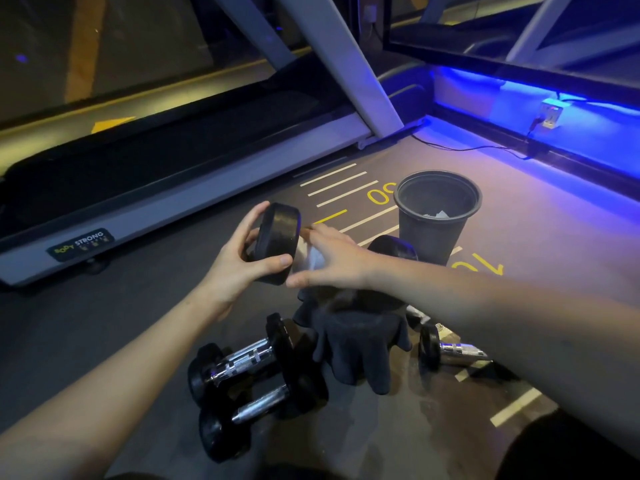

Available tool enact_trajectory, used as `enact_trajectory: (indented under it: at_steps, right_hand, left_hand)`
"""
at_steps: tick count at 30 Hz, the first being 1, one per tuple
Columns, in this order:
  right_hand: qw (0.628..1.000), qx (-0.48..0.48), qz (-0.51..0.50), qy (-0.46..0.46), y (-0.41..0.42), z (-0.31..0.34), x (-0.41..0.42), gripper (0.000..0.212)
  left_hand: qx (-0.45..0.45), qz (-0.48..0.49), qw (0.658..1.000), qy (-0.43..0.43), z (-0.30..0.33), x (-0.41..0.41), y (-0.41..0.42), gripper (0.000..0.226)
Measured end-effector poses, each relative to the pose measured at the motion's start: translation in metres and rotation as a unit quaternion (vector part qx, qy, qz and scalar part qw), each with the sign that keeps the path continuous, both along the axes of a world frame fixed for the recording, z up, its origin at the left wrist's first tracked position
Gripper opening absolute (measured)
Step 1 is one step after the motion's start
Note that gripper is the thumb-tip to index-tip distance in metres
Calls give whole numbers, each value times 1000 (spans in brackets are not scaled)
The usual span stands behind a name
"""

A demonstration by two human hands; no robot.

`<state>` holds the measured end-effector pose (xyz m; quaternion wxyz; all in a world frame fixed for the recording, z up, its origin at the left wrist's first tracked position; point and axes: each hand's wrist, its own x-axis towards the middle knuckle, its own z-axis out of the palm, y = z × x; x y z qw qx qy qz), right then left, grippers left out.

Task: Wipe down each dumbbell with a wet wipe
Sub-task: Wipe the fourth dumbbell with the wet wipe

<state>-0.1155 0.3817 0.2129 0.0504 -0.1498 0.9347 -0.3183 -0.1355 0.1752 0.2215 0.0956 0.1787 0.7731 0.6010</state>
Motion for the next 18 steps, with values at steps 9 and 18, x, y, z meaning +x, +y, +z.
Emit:
enact_trajectory:
  at_steps: [9, 18]
  right_hand:
    - [999, 9, -35, -2, 11, 1, 0, 67]
    - [975, 38, -26, 216, 10, -5, 0, 37]
  left_hand:
    - [3, -2, 1000, -8, 2, 1, 1, 94]
    - [16, -8, 1000, -10, 3, 3, 2, 96]
